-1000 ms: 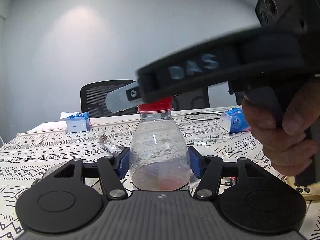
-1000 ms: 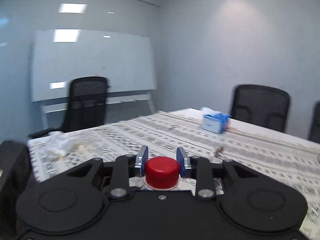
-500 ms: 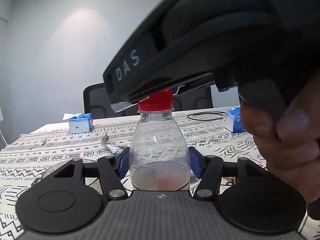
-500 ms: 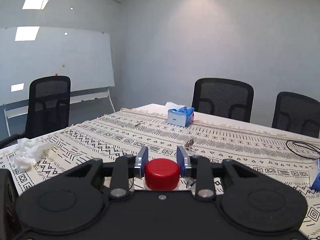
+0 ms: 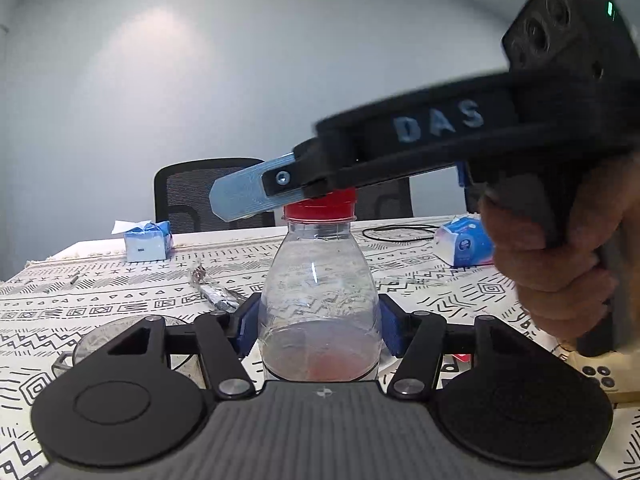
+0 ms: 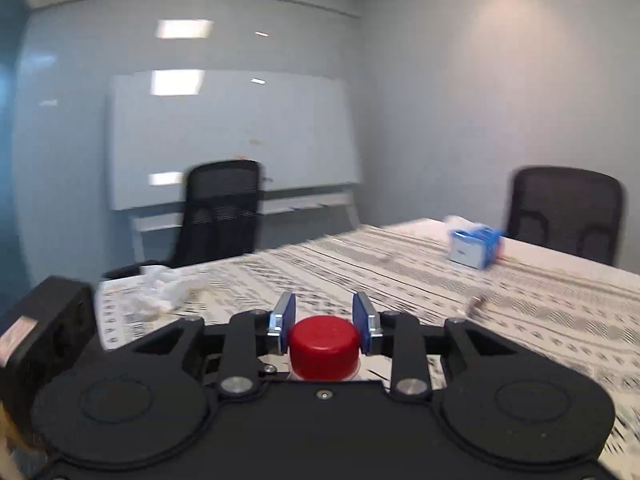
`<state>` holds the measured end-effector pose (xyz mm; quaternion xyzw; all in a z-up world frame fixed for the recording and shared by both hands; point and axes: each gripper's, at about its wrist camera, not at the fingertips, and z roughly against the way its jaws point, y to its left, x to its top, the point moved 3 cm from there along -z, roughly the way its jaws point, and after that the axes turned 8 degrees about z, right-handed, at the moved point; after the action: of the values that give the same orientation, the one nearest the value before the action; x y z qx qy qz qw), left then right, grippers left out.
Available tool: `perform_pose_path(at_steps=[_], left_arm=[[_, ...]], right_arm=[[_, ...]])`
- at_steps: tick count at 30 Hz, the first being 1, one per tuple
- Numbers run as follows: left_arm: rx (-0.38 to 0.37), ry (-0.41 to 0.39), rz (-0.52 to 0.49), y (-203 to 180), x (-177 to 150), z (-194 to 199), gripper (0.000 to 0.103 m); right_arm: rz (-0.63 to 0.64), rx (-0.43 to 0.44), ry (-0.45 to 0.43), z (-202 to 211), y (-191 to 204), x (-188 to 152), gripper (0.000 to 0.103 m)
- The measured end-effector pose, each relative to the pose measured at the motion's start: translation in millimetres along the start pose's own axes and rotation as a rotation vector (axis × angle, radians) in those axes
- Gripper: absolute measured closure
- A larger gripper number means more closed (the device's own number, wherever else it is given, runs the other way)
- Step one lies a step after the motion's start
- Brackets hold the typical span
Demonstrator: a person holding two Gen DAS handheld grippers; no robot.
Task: Unscrew bottle cap and pour
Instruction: 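Twist the red cap with the right gripper while the left gripper holds the bottle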
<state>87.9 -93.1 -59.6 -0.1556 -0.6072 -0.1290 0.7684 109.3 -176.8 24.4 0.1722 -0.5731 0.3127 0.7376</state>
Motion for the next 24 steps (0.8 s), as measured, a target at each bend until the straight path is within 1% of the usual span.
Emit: perform_pose_path(at_steps=[1, 3, 5, 6, 7, 10, 13, 18, 21, 23, 24], left_arm=[[0.008, -0.005, -0.007, -0.5, -0.7, -1.1, 0.046], [0.020, -0.009, -0.013, -1.1, -1.6, -2.8, 0.046], [0.028, -0.013, -0.018, -0.9, -1.8, -5.3, 0.045], [0.032, -0.014, -0.020, -0.6, -1.9, -6.7, 0.045], [0.038, -0.016, -0.023, -1.3, -2.1, -7.2, 0.045], [0.045, -0.019, -0.024, -4.0, -2.0, -5.7, 0.045], [0.034, -0.017, -0.013, 0.5, -2.0, -5.2, 0.046], [0.006, -0.008, 0.001, 2.6, -1.2, -2.6, 0.047], [-0.007, -0.002, 0.004, 2.7, -0.5, -2.2, 0.047], [-0.008, -0.001, -0.001, 1.6, -0.3, -2.6, 0.046], [-0.006, -0.003, -0.006, 0.4, -0.5, -2.7, 0.045]], right_arm=[[0.000, -0.078, 0.000, 6.7, 10.5, 1.5, 0.066], [-0.013, -0.175, -0.003, 15.5, 23.4, 2.4, 0.065], [-0.024, -0.230, 0.013, 16.7, 30.2, 0.9, 0.066], [-0.025, -0.267, 0.020, 15.7, 32.8, -0.2, 0.064], [-0.032, -0.278, 0.020, 14.2, 32.8, -1.0, 0.068], [-0.051, -0.288, 0.005, 12.4, 31.3, -3.0, 0.071], [-0.018, -0.240, -0.012, 14.2, 28.6, -5.8, 0.071], [0.025, -0.068, -0.052, 15.5, 2.9, -10.7, 0.071], [0.014, 0.031, -0.065, 16.4, -13.4, -11.3, 0.071], [-0.003, 0.075, -0.072, 16.7, -21.4, -12.5, 0.071], [-0.016, 0.075, -0.069, 18.0, -22.6, -12.5, 0.071]])
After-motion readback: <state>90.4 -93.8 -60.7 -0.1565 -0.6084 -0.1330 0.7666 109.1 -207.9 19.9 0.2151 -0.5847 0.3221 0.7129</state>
